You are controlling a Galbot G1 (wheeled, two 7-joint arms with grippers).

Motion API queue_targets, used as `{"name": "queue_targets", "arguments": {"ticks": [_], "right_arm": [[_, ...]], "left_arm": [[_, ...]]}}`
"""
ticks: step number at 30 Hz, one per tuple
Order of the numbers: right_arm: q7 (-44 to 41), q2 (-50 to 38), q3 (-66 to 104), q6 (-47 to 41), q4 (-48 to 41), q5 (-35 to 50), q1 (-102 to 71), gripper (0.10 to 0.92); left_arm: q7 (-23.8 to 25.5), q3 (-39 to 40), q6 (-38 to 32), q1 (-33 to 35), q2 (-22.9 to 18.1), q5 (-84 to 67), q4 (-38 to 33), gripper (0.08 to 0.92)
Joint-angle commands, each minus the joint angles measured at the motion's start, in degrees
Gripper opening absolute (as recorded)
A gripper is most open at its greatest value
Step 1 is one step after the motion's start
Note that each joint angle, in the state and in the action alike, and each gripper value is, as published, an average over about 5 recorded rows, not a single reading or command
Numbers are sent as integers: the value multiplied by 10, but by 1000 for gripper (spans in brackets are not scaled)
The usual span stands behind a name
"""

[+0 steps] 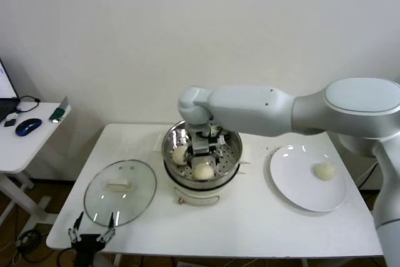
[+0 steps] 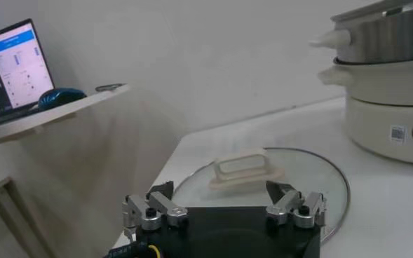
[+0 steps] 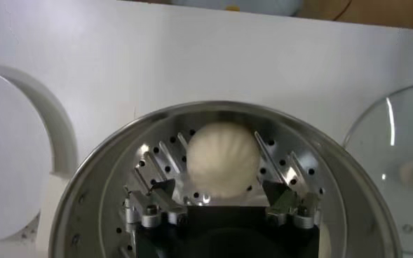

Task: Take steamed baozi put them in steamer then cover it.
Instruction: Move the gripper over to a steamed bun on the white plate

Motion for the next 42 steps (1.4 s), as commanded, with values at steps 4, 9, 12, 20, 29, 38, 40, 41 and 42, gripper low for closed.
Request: {"name": "queue_targets", "arguments": {"ticks": [4,9,12,20,29,38,40,41,42], "right_arm": [[83,-111,-101,-196,-92,246,122,823],[90,-217,-130,-330,-88,343,124,823],[95,-278,-124,-419,-72,376,106,823],[49,-371,-43,-400,-134,221,-17,823],[35,-394,104,-330,-232,61,-181,823],[53,-362,241,-280,-318,-21,-286,823],[53,-353,253,-269,-335,-45,-293,823],[54,-349,256,-265,-340,-56,-295,823],[54,-346,260,-262,-345,-65,-297,823]], "left_arm": [[0,2,-1,1,2,0,-5,823],[0,3,-1,2,7,1,-9,823],[0,2,0,1,9,0,-11,823],[1,2,2,14,4,1,-37,823],[0,-2,14,19,-5,3,-52,823],[0,1,18,21,-15,13,-62,823],[-1,0,18,22,-16,13,-62,823],[-1,0,18,23,-16,13,-62,823],[-1,-1,18,23,-17,13,-61,823]]}}
